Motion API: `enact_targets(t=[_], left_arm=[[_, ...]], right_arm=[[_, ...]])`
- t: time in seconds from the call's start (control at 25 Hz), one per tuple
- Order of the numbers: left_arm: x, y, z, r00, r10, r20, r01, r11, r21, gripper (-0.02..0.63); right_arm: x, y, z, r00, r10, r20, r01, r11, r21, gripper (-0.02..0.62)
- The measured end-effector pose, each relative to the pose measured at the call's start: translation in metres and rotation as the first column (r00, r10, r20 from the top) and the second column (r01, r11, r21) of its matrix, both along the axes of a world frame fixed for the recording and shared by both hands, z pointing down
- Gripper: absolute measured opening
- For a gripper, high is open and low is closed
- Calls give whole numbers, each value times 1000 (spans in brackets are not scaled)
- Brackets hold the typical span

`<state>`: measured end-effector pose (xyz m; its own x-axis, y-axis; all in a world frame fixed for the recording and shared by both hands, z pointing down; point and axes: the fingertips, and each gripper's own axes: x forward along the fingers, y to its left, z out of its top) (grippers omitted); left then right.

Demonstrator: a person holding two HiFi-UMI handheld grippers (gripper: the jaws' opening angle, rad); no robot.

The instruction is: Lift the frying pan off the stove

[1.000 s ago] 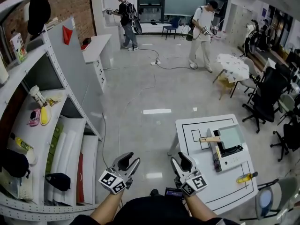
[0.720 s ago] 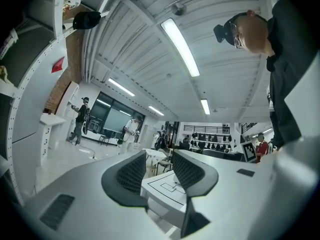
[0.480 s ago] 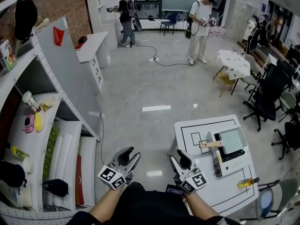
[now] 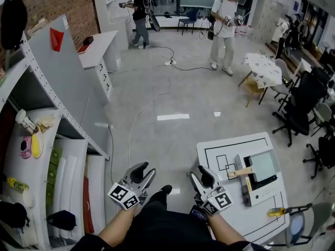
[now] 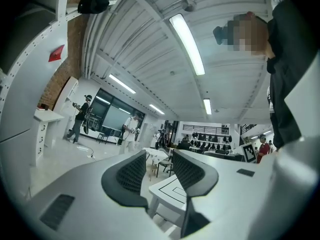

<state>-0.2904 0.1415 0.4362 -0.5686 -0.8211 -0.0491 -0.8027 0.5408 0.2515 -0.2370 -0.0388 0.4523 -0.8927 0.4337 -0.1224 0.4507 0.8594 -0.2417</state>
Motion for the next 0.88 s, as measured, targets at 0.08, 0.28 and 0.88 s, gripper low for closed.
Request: enact_targets(t=[0.08,0.28,0.88], left_arm=[[-24,-6,6,1000,26,-9,-26,1000,-1,166],[-94,-42,14,991,129,-28,-129,992,1,166],[-156,-288,25,689,720,-87,-719,693,46,172]], right_arm=[[-18,-5,3,1000,21,6,-21,1000,-4,175],[-61,-24,14,995,96,-13,-96,995,-29,175],[-49,-142,20,819,562,-110,-569,821,-39,184]])
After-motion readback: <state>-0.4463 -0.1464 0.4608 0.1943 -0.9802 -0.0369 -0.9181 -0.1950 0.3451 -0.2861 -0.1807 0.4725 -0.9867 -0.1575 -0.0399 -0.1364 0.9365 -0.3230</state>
